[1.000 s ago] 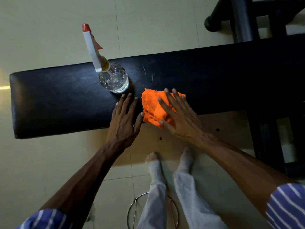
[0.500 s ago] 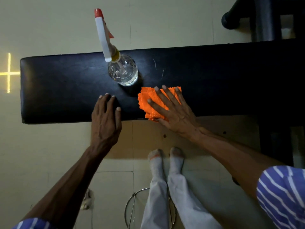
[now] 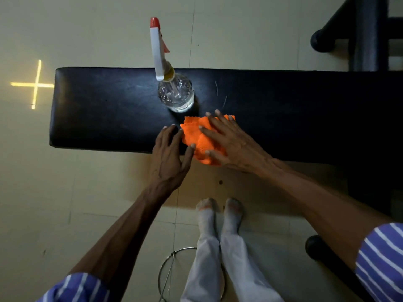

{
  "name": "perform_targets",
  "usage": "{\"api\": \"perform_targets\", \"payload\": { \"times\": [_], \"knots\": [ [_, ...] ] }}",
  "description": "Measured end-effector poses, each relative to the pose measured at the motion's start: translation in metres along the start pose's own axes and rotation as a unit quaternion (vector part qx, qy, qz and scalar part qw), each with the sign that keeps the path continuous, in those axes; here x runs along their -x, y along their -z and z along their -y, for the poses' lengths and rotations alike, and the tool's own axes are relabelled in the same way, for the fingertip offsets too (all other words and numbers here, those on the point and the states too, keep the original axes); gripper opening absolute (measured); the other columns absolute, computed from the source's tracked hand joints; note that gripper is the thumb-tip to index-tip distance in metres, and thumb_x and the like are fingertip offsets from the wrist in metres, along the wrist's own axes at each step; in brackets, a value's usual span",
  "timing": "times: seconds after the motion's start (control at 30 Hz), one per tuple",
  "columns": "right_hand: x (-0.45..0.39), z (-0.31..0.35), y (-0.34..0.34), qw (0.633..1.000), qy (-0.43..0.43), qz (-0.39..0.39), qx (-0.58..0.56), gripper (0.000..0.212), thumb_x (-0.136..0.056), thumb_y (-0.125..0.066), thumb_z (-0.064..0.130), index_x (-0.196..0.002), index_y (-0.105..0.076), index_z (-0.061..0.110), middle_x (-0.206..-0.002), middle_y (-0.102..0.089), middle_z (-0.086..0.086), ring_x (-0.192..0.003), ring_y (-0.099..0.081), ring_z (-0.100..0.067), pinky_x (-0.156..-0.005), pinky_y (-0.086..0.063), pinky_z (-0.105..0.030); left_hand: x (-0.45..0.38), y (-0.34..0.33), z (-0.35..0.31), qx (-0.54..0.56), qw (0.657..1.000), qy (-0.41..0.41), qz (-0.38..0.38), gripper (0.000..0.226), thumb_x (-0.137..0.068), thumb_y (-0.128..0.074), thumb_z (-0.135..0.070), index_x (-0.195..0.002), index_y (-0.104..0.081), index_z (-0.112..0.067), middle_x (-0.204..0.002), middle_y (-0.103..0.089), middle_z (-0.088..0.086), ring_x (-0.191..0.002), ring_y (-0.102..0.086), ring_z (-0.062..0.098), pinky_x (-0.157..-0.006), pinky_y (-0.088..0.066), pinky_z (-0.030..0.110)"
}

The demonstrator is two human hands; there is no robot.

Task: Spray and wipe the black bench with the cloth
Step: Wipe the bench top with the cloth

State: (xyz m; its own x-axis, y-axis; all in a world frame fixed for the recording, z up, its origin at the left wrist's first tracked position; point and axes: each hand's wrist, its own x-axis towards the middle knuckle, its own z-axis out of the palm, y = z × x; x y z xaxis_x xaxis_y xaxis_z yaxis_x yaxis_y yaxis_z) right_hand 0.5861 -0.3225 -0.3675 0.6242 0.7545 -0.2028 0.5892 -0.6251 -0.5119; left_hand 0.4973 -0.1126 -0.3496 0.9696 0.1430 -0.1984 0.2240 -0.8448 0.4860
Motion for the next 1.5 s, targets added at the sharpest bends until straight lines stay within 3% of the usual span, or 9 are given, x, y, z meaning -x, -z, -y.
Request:
{"api": "perform_targets", "payload": {
  "times": [0.2, 0.3, 0.47, 0.8, 1.0, 1.1, 1.23, 1.4, 1.5],
  "knots": [
    [0.009, 0.006, 0.049, 0.978, -0.105, -0.105, -0.146, 0.051, -0.107, -0.057, 0.016, -0.157, -0.048, 0.017, -0.163, -0.047, -0.010, -0.154, -0.041, -0.023, -0.129, -0.033, -0.039, -0.020, -0.010, -0.039, -0.029, 0.998, 0.058, 0.016, 0.083, -0.072, -0.068, -0.077, -0.116, -0.060, -0.007, -0.128, -0.053, 0.013, -0.117, -0.046, 0.035, -0.097, -0.043, 0.048],
    [0.007, 0.007, 0.065, 0.952, -0.165, -0.151, -0.210, 0.042, -0.107, -0.059, 0.017, -0.148, -0.057, 0.014, -0.146, -0.059, -0.006, -0.134, -0.057, -0.017, -0.115, -0.048, -0.036, -0.028, -0.014, -0.051, -0.013, 0.996, 0.078, 0.033, 0.072, -0.073, -0.079, -0.064, -0.108, -0.059, -0.004, -0.119, -0.053, 0.016, -0.112, -0.047, 0.036, -0.094, -0.042, 0.048],
    [-0.003, 0.014, 0.071, 0.914, -0.230, -0.192, -0.273, 0.032, -0.107, -0.059, 0.016, -0.138, -0.065, 0.012, -0.134, -0.068, -0.006, -0.118, -0.064, -0.010, -0.087, -0.045, 0.002, -0.030, -0.011, -0.054, 0.060, 0.994, 0.065, 0.057, 0.035, -0.079, -0.079, -0.027, -0.094, -0.057, -0.004, -0.106, -0.056, 0.016, -0.103, -0.051, 0.037, -0.083, -0.040, 0.043],
    [-0.044, 0.062, 0.048, 0.879, -0.278, -0.204, -0.330, 0.061, -0.098, -0.075, 0.028, -0.152, -0.050, 0.020, -0.151, -0.054, -0.004, -0.136, -0.054, -0.013, -0.104, -0.055, -0.032, -0.030, 0.042, 0.031, 0.181, 0.976, 0.103, 0.058, 0.030, -0.068, -0.064, -0.031, -0.085, -0.047, -0.012, -0.072, -0.056, 0.000, -0.069, -0.048, 0.022, -0.058, -0.029, 0.036],
    [-0.089, 0.101, 0.043, 0.861, -0.270, -0.231, -0.365, 0.096, -0.082, -0.090, 0.039, -0.161, -0.035, 0.034, -0.164, -0.039, 0.000, -0.147, -0.041, -0.012, -0.117, -0.045, -0.038, -0.045, 0.084, 0.090, 0.331, 0.927, 0.095, 0.147, 0.022, -0.090, -0.079, -0.030, -0.109, -0.071, -0.028, -0.103, -0.079, -0.005, -0.098, -0.075, 0.010, -0.081, -0.058, 0.028],
    [-0.110, 0.115, 0.043, 0.856, -0.276, -0.259, -0.352, 0.084, -0.084, -0.089, 0.035, -0.156, -0.045, 0.030, -0.153, -0.048, -0.001, -0.139, -0.052, -0.014, -0.112, -0.051, -0.036, -0.053, 0.097, 0.110, 0.368, 0.909, 0.101, 0.166, 0.017, -0.091, -0.078, -0.036, -0.107, -0.073, -0.033, -0.103, -0.080, -0.014, -0.096, -0.075, 0.003, -0.074, -0.057, 0.017],
    [-0.128, 0.121, 0.043, 0.857, -0.286, -0.307, -0.300, 0.049, -0.092, -0.082, 0.031, -0.136, -0.063, 0.021, -0.135, -0.056, -0.003, -0.109, -0.059, -0.002, -0.085, -0.044, 0.000, -0.059, 0.111, 0.128, 0.371, 0.906, 0.100, 0.178, 0.023, -0.092, -0.074, -0.038, -0.115, -0.071, -0.033, -0.107, -0.079, -0.013, -0.099, -0.075, 0.004, -0.079, -0.057, 0.024],
    [-0.141, 0.122, 0.052, 0.853, -0.288, -0.327, -0.287, 0.032, -0.097, -0.077, 0.029, -0.121, -0.069, 0.010, -0.114, -0.071, -0.006, -0.099, -0.065, -0.009, -0.088, -0.053, -0.026, -0.064, 0.123, 0.134, 0.380, 0.898, 0.112, 0.191, 0.025, -0.094, -0.073, -0.037, -0.118, -0.070, -0.033, -0.109, -0.078, -0.012, -0.099, -0.074, 0.005, -0.082, -0.059, 0.032],
    [-0.137, 0.124, 0.050, 0.842, -0.298, -0.340, -0.295, 0.031, -0.097, -0.076, 0.032, -0.119, -0.069, 0.010, -0.097, -0.072, 0.004, -0.088, -0.067, 0.001, -0.078, -0.054, -0.018, -0.069, 0.126, 0.129, 0.383, 0.894, 0.138, 0.189, 0.021, -0.092, -0.074, -0.041, -0.113, -0.070, -0.037, -0.106, -0.078, -0.015, -0.095, -0.075, 0.003, -0.080, -0.061, 0.039]
  ]
}}
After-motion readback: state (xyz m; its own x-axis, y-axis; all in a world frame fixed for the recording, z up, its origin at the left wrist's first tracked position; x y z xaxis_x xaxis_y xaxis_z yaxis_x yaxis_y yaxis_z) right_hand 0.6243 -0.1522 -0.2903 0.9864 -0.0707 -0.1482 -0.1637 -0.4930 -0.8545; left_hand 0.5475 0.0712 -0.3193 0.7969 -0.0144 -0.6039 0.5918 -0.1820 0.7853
